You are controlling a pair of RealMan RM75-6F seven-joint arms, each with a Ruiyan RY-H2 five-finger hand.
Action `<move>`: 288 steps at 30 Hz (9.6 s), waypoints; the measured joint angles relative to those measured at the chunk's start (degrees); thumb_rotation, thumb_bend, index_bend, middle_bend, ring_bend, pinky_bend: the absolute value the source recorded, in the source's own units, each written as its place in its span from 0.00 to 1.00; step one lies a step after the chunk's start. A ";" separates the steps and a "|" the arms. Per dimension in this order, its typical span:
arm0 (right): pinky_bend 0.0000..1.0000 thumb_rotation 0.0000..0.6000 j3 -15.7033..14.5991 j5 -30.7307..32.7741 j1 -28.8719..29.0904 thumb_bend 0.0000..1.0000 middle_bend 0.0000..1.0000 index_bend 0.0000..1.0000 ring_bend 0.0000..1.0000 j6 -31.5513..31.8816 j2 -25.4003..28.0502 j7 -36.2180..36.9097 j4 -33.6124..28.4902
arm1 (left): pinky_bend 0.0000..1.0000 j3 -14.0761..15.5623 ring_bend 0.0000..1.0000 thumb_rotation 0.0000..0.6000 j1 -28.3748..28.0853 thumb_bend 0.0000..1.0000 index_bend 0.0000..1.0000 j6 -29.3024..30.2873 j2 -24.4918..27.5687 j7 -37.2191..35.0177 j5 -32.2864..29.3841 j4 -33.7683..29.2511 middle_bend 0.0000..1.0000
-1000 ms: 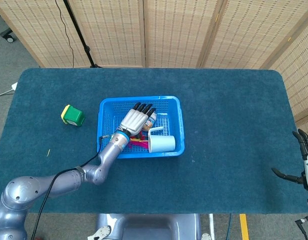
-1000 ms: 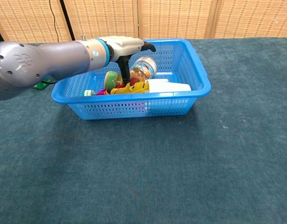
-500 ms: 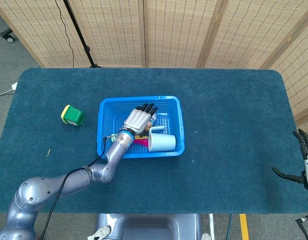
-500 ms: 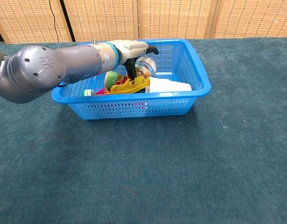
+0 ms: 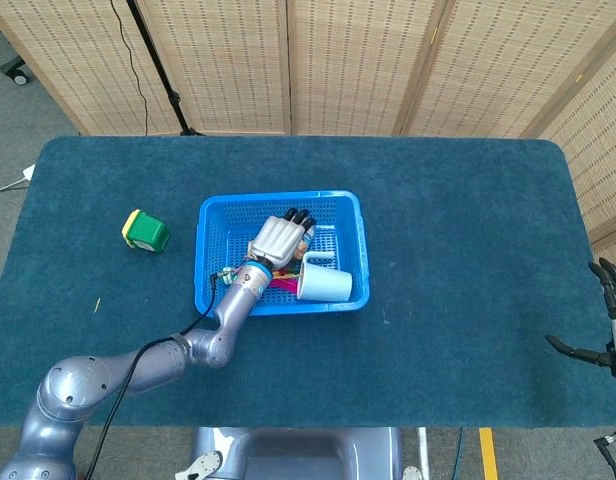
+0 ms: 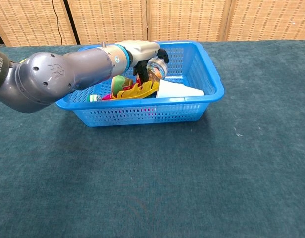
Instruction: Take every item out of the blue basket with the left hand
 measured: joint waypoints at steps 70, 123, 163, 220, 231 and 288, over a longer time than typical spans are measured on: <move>0.00 1.00 -3.34 -8.06 -1.41 0.00 0.00 0.00 0.00 4.94 1.69 0.18 -4.19 | 0.01 9.38 0.00 1.00 26.85 0.12 0.00 12.28 43.16 -22.43 29.92 -44.13 0.00; 0.00 1.00 -0.86 -1.41 0.01 0.00 0.00 0.00 0.00 0.12 1.22 2.43 -0.96 | 0.41 6.97 0.12 1.00 -16.95 0.37 0.06 1.75 6.61 18.44 -36.17 -18.22 0.02; 0.00 1.00 -3.29 -8.49 -1.19 0.00 0.00 0.00 0.00 3.87 1.89 0.73 -4.16 | 0.48 14.01 0.26 1.00 11.72 0.50 0.23 23.39 45.92 -1.29 0.95 -56.80 0.19; 0.00 1.00 -6.24 -11.72 -0.35 0.00 0.00 0.00 0.00 4.21 1.21 -2.88 -6.01 | 0.02 16.23 0.00 1.00 39.73 0.19 0.00 33.43 36.65 -58.82 47.51 -31.63 0.00; 0.00 1.00 -6.04 -10.65 -0.11 0.00 0.00 0.00 0.00 3.75 1.12 -2.76 -5.66 | 0.02 10.00 0.00 1.00 32.41 0.19 0.00 23.37 21.92 -62.71 41.99 -22.57 0.00; 0.00 1.00 -6.20 -10.67 0.02 0.00 0.00 0.00 0.00 3.82 0.93 -3.11 -5.68 | 0.59 7.51 0.51 1.00 37.39 0.94 0.70 36.73 30.70 -65.16 46.91 -33.81 0.50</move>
